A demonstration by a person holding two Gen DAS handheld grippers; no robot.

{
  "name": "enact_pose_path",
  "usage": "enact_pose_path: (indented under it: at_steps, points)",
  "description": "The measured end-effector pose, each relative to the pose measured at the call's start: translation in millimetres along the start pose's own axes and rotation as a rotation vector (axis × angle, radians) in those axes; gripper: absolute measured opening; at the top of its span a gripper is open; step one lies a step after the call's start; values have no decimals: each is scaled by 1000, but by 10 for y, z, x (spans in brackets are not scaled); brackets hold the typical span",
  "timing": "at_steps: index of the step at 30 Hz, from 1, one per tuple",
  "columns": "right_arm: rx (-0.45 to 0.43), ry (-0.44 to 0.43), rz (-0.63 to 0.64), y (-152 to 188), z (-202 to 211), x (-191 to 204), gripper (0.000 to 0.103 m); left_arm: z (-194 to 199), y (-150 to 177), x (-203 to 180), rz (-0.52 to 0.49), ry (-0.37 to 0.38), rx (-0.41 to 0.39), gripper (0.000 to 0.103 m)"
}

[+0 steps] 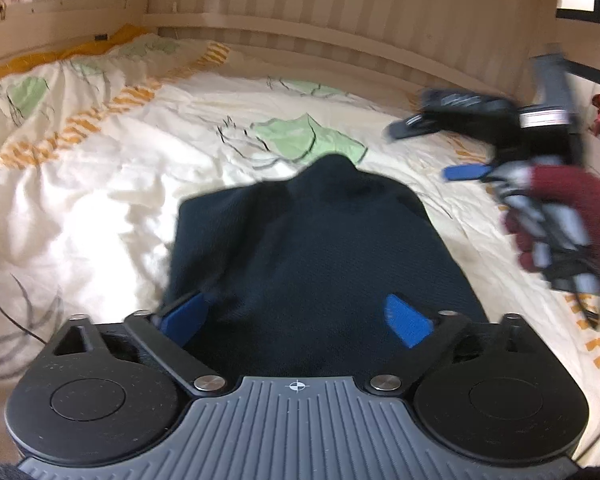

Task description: Fold large clothes

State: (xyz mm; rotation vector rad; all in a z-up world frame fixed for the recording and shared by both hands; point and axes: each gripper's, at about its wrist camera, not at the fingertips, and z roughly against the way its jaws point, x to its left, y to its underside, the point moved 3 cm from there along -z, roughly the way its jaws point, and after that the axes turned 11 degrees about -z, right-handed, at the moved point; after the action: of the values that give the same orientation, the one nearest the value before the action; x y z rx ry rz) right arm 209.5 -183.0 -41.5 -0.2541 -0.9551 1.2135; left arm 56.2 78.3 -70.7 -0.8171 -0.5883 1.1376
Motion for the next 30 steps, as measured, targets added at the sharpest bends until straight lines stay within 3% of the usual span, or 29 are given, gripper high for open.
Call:
enact_pose_path:
  at_steps: [4,7,11,17,30]
  points:
    - [-137,-72,6,29,668,165,102,237,-127,50,-4,-79,-30,103]
    - [-207,-74,33,180,1071,309,103,402,-204,73,-10,-123,-28,103]
    - [-242,-64,37,432,1489,424,103,586,-235,53,-7,-150,-15,103]
    - [-209,-33,-8,840,1761,422,103,759,-169,-33,-12,-166,22,103]
    - [-82,51,-44,1482,1925,249,103,875,109,-136,24,-200,150,102]
